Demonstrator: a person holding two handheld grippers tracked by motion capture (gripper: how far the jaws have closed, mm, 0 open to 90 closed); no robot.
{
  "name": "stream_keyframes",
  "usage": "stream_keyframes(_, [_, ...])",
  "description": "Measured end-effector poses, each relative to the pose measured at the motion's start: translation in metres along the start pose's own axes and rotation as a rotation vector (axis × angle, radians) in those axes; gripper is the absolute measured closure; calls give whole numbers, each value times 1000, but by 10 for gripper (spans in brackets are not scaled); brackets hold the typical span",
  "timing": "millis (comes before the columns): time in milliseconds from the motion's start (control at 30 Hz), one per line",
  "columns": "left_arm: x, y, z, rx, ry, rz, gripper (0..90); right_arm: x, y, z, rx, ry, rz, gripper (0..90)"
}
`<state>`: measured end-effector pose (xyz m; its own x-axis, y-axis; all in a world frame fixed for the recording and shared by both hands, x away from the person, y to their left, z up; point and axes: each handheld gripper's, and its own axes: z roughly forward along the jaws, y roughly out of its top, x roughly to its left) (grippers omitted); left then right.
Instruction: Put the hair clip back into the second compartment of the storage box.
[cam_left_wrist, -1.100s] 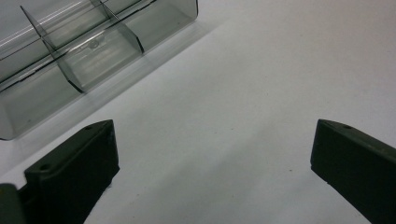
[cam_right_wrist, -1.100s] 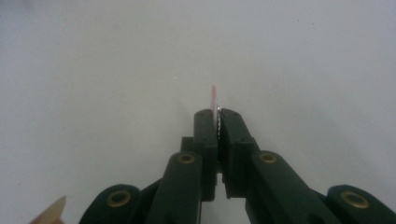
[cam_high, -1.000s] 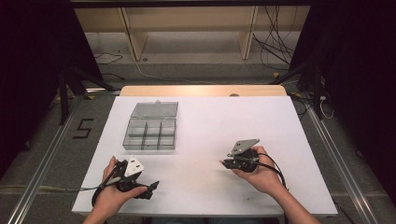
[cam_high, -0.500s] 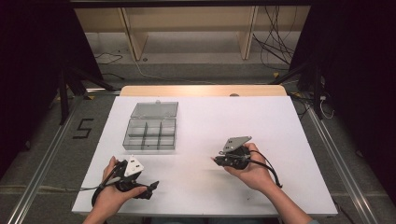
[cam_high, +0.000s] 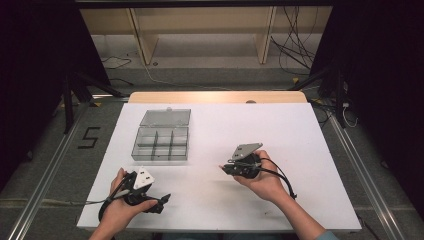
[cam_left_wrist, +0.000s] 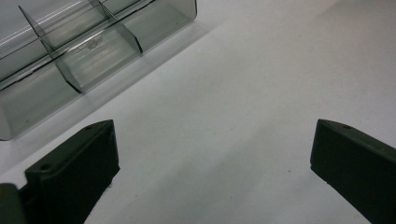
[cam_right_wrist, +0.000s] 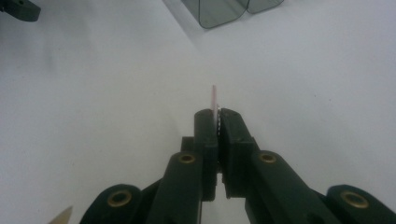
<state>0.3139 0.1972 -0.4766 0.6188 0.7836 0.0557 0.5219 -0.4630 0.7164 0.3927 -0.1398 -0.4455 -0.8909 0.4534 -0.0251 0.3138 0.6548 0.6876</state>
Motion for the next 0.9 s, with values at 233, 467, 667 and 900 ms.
stream_keyframes(233, [1,0,0,4,-2,-4,4,-1,5,5,-26,0,14,867])
stream_keyframes(467, [1,0,0,4,-10,-10,4,-3,12,10,-42,-8,24,867])
stream_keyframes(667, [3,0,-2,-3,-8,-25,4,-3,18,15,-50,-6,33,868])
stream_keyframes(900, [2,1,-1,-7,-11,-28,3,-4,21,19,-61,-11,45,867])
